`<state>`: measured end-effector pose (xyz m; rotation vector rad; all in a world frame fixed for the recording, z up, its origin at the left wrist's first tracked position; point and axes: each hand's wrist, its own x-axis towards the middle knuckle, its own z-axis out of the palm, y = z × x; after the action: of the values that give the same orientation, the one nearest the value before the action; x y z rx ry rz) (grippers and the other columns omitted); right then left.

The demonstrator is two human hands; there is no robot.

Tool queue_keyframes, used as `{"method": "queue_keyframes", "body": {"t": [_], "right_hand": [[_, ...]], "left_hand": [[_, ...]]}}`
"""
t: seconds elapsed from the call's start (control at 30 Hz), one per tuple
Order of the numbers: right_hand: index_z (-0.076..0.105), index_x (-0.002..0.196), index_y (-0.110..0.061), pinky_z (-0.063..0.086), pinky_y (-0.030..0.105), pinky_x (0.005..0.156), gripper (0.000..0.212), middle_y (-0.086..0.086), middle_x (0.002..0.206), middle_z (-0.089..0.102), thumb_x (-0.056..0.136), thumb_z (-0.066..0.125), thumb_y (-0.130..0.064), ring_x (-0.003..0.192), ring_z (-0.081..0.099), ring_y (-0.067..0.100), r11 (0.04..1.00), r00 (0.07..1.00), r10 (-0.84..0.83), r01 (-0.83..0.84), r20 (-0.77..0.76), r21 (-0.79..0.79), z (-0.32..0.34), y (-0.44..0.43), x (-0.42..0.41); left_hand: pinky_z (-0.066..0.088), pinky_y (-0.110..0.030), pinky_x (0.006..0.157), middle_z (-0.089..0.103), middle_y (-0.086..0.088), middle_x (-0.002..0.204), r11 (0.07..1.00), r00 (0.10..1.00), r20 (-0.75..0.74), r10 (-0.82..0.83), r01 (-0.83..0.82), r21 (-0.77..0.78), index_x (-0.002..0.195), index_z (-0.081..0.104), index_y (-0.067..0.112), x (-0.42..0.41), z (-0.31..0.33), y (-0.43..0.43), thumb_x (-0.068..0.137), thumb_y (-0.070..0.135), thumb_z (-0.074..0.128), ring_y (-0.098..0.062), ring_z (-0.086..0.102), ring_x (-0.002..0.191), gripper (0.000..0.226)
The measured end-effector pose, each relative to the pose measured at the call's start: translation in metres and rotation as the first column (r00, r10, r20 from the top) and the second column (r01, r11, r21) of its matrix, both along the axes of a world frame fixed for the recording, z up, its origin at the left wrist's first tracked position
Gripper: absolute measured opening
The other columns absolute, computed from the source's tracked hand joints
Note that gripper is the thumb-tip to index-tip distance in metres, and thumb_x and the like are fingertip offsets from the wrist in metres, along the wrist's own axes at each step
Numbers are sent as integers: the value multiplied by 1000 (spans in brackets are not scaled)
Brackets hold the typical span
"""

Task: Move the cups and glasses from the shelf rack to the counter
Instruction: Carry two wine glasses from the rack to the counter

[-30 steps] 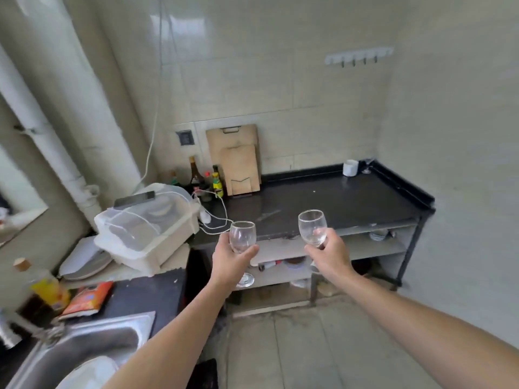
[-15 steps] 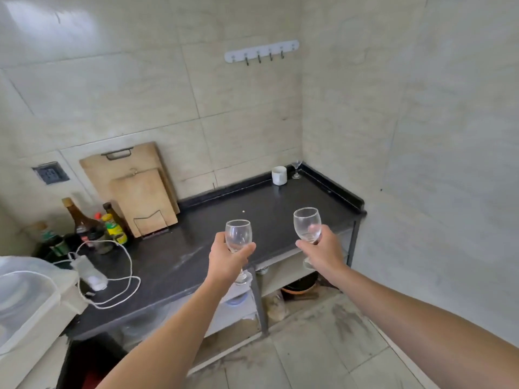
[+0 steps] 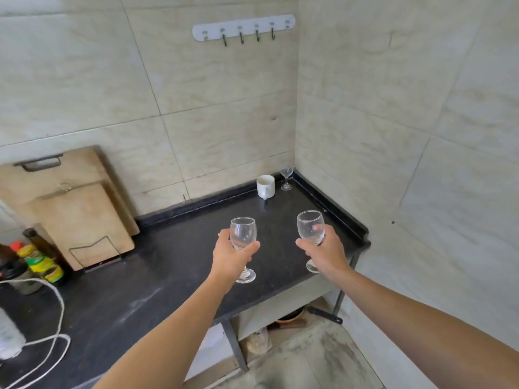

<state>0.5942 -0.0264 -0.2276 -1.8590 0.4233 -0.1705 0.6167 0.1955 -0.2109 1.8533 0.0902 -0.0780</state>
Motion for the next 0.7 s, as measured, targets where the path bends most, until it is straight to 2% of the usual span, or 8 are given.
{"method": "queue_keyframes", "body": {"t": [0.07, 0.2, 0.33, 0.43, 0.53, 0.7], "right_hand": [[50, 109, -30, 49, 19, 49, 46, -5, 97, 64, 72, 78, -35, 76, 70, 18, 1000, 1000, -4, 4, -14, 4, -6, -8, 38], [50, 114, -26, 48, 23, 57, 49, -3, 102, 62, 74, 78, -30, 83, 68, 18, 999, 998, -39, 38, -48, -14, -12, -26, 116], [52, 119, -19, 46, 26, 70, 52, 1, 110, 60, 75, 80, -24, 95, 62, 18, 997, 996, -69, 66, -64, -48, -14, -45, 185], [52, 120, -16, 46, 29, 77, 54, 2, 110, 60, 75, 81, -22, 96, 60, 19, 995, 991, -85, 79, -105, -59, -23, -59, 227], [53, 119, -17, 47, 30, 78, 53, 2, 110, 61, 74, 81, -24, 97, 61, 20, 995, 987, -69, 58, -145, -81, -38, -75, 269], [51, 118, -26, 49, 27, 70, 56, -6, 107, 58, 72, 82, -31, 91, 59, 14, 990, 977, -19, -12, -214, -140, -78, -101, 344]], "left_hand": [[51, -27, 60, 67, -4, 93, 1000, 1000, -9, -12, 12, -17, 97, 50, 29, 41, -8, -10, 74, 29, 79, -13, 68, 63, 37], [53, -28, 64, 68, -5, 94, 998, 998, -49, -49, 47, -36, 99, 50, 27, 124, -19, -31, 73, 27, 79, -14, 69, 67, 39], [55, -35, 78, 67, -3, 99, 994, 989, -93, -113, 114, 0, 104, 49, 28, 196, -24, -51, 70, 29, 77, -20, 68, 87, 45], [49, -29, 71, 65, 0, 100, 990, 982, -137, -134, 138, 20, 105, 47, 28, 240, -32, -66, 69, 28, 77, -14, 64, 91, 46], [46, -26, 67, 62, 2, 102, 986, 974, -174, -148, 160, 54, 107, 45, 26, 278, -45, -81, 70, 28, 77, -12, 61, 91, 49], [48, -24, 69, 59, 10, 104, 982, 969, -214, -121, 148, 114, 112, 44, 29, 332, -77, -106, 70, 26, 79, -10, 60, 93, 55]]}}
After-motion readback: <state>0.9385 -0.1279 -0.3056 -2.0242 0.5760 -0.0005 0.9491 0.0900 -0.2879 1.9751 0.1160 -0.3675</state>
